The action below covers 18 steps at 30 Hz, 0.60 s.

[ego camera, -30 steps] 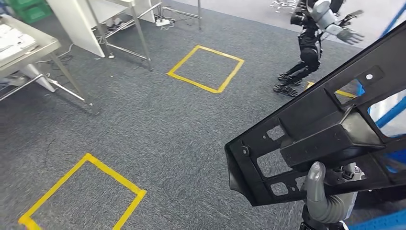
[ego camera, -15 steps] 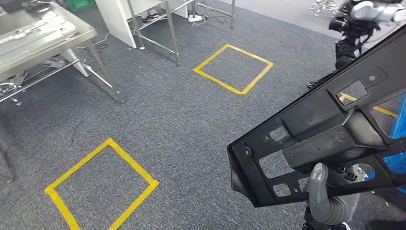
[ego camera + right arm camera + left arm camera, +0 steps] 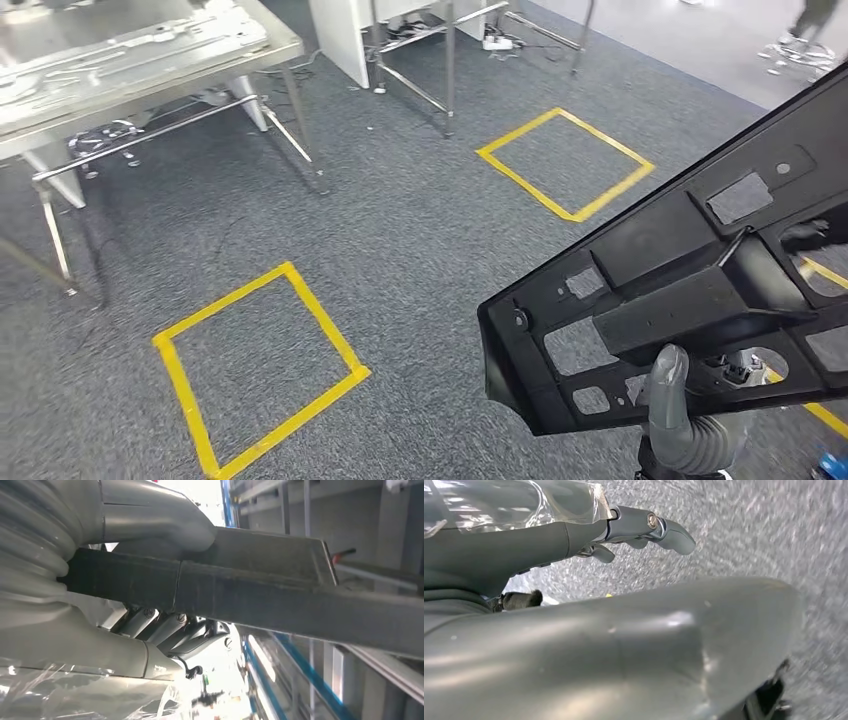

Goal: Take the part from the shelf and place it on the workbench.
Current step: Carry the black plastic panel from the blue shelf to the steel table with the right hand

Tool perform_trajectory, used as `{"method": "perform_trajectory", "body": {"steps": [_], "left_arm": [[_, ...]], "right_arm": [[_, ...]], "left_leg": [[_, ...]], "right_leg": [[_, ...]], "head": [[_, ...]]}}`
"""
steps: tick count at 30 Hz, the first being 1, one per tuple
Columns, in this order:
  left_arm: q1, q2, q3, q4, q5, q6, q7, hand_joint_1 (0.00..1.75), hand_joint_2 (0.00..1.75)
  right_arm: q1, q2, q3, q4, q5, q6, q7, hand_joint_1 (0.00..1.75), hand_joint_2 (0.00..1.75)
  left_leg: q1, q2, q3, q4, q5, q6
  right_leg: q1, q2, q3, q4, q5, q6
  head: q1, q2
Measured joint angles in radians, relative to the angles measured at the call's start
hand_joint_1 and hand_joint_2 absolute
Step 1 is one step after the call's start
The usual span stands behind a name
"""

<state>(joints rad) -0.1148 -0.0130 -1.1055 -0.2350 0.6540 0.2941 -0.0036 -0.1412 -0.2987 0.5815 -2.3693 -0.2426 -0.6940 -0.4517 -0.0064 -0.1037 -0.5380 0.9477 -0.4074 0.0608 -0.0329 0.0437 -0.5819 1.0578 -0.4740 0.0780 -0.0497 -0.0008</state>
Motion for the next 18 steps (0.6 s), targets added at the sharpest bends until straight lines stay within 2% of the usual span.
{"method": "perform_trajectory", "body": {"steps": [1, 2, 3, 4, 5, 6, 7, 8, 9, 10, 11, 12, 13, 15, 16, 17, 18], "left_arm": [[-0.001, 0.000, 0.000, 0.000, 0.000, -0.001, -0.001, 0.00, 0.00], [-0.002, 0.001, 0.000, 0.000, 0.000, -0.003, -0.002, 0.00, 0.00], [-0.001, 0.001, 0.000, 0.000, 0.000, -0.005, -0.005, 0.00, 0.00], [0.001, 0.001, 0.000, 0.000, 0.000, -0.007, -0.008, 0.00, 0.00], [0.004, 0.001, 0.000, 0.000, 0.000, -0.009, -0.011, 0.00, 0.00], [0.006, 0.002, 0.000, 0.000, 0.000, -0.011, -0.013, 0.00, 0.00], [0.006, 0.002, 0.000, 0.000, 0.001, -0.013, -0.015, 0.00, 0.00], [0.005, 0.002, 0.000, 0.000, 0.001, -0.014, -0.016, 0.00, 0.00], [0.003, 0.002, 0.000, 0.000, 0.001, -0.016, -0.017, 0.00, 0.00], [0.002, 0.002, 0.000, 0.000, 0.001, -0.017, -0.018, 0.00, 0.00], [0.001, 0.002, 0.000, 0.000, 0.001, -0.018, -0.019, 0.00, 0.00], [0.002, 0.002, 0.000, 0.000, 0.002, -0.019, -0.019, 0.00, 0.00], [0.002, 0.002, 0.000, 0.000, 0.004, -0.020, -0.020, 0.00, 0.00], [0.002, 0.002, 0.000, 0.000, 0.007, -0.023, -0.023, 0.00, 0.00], [0.001, 0.003, 0.000, 0.000, 0.009, -0.025, -0.025, 0.00, 0.00], [0.001, 0.003, 0.000, 0.000, 0.009, -0.027, -0.028, 0.00, 0.00], [0.001, 0.003, 0.000, 0.000, 0.009, -0.029, -0.029, 0.00, 0.00]], "right_arm": [[0.002, -0.001, -0.001, -0.001, 0.000, 0.000, 0.000, 1.75, 1.75], [0.003, -0.002, -0.002, -0.001, 0.000, 0.000, 0.000, 1.75, 1.75], [0.003, -0.002, -0.003, -0.001, 0.000, 0.000, 0.000, 1.75, 1.75], [0.003, -0.002, -0.003, -0.001, 0.001, 0.000, 0.000, 1.75, 1.75], [0.004, -0.002, -0.004, -0.002, 0.001, 0.000, 0.000, 1.75, 1.75], [0.004, -0.002, -0.004, -0.002, 0.001, 0.000, 0.000, 1.75, 1.75], [0.005, -0.002, -0.005, -0.003, 0.001, 0.000, 0.000, 1.75, 1.75], [0.006, -0.002, -0.005, -0.005, 0.002, 0.000, 0.000, 1.75, 1.75], [0.007, -0.003, -0.006, -0.006, 0.002, 0.000, 0.000, 1.75, 1.75], [0.008, -0.003, -0.006, -0.007, 0.003, 0.000, 0.000, 1.75, 1.75], [0.008, -0.003, -0.006, -0.008, 0.003, 0.000, 0.000, 1.75, 1.75], [0.008, -0.003, -0.006, -0.008, 0.003, 0.000, 0.000, 1.75, 1.75], [0.008, -0.003, -0.006, -0.009, 0.003, 0.000, 0.000, 1.75, 1.75], [0.007, -0.003, -0.006, -0.011, -0.001, 0.002, -0.001, 1.75, 1.75], [0.007, -0.003, -0.006, -0.013, -0.007, 0.004, -0.004, 1.75, 1.75], [0.006, -0.003, -0.007, -0.014, -0.016, 0.007, -0.008, 1.75, 1.75], [0.006, -0.003, -0.007, -0.015, -0.025, 0.009, -0.013, 1.75, 1.75]], "left_leg": [[0.001, -0.013, -0.004, 0.006, -0.004, -0.007], [0.000, -0.024, -0.009, 0.009, -0.006, -0.013], [0.001, -0.034, -0.014, 0.010, -0.005, -0.018], [0.003, -0.043, -0.018, 0.010, -0.004, -0.022], [0.004, -0.037, -0.021, 0.014, -0.006, -0.026], [0.003, -0.016, -0.028, 0.029, -0.015, -0.030], [0.003, 0.016, -0.047, 0.070, -0.037, -0.035], [0.003, 0.053, -0.077, 0.132, -0.068, -0.040], [0.003, 0.077, -0.115, 0.206, -0.102, -0.043], [0.005, 0.090, -0.153, 0.279, -0.129, -0.045], [0.006, 0.093, -0.175, 0.321, -0.139, -0.045], [0.006, 0.095, -0.178, 0.323, -0.130, -0.042], [0.004, 0.097, -0.158, 0.282, -0.104, -0.037], [-0.005, 0.112, -0.081, 0.129, -0.037, -0.016], [-0.010, 0.121, -0.049, 0.066, -0.014, -0.008], [-0.015, 0.128, -0.030, 0.028, -0.005, -0.003], [-0.018, 0.131, -0.025, 0.015, -0.006, -0.003]], "right_leg": [[-0.004, 0.018, 0.020, -0.050, 0.018, -0.001], [-0.005, 0.030, 0.027, -0.070, 0.021, -0.006], [-0.002, 0.026, 0.028, -0.071, 0.018, -0.016], [-0.002, 0.012, 0.027, -0.072, 0.020, -0.026], [-0.001, 0.000, 0.027, -0.072, 0.020, -0.033], [0.000, -0.012, 0.029, -0.073, 0.021, -0.040], [0.000, -0.024, 0.030, -0.074, 0.021, -0.046], [0.002, -0.037, 0.030, -0.074, 0.019, -0.050], [0.005, -0.050, 0.031, -0.074, 0.017, -0.053], [0.007, -0.064, 0.031, -0.074, 0.015, -0.056], [0.009, -0.077, 0.033, -0.074, 0.013, -0.057], [0.011, -0.089, 0.035, -0.074, 0.011, -0.058], [0.013, -0.100, 0.038, -0.074, 0.009, -0.058], [0.017, -0.117, 0.046, -0.075, 0.003, -0.057], [0.019, -0.123, 0.049, -0.075, 0.000, -0.054], [0.019, -0.126, 0.050, -0.075, -0.003, -0.051], [0.018, -0.129, 0.050, -0.076, -0.005, -0.047]], "head": [[0.000, 0.000], [0.000, 0.000], [0.000, 0.000], [-0.001, 0.000], [-0.001, 0.000], [-0.001, 0.000], [-0.002, 0.000], [-0.002, 0.000], [-0.002, 0.000], [-0.002, 0.000], [-0.002, 0.000], [-0.002, 0.000], [-0.002, 0.000], [-0.002, 0.000], [-0.002, 0.000], [-0.001, 0.000], [-0.001, 0.000]]}}
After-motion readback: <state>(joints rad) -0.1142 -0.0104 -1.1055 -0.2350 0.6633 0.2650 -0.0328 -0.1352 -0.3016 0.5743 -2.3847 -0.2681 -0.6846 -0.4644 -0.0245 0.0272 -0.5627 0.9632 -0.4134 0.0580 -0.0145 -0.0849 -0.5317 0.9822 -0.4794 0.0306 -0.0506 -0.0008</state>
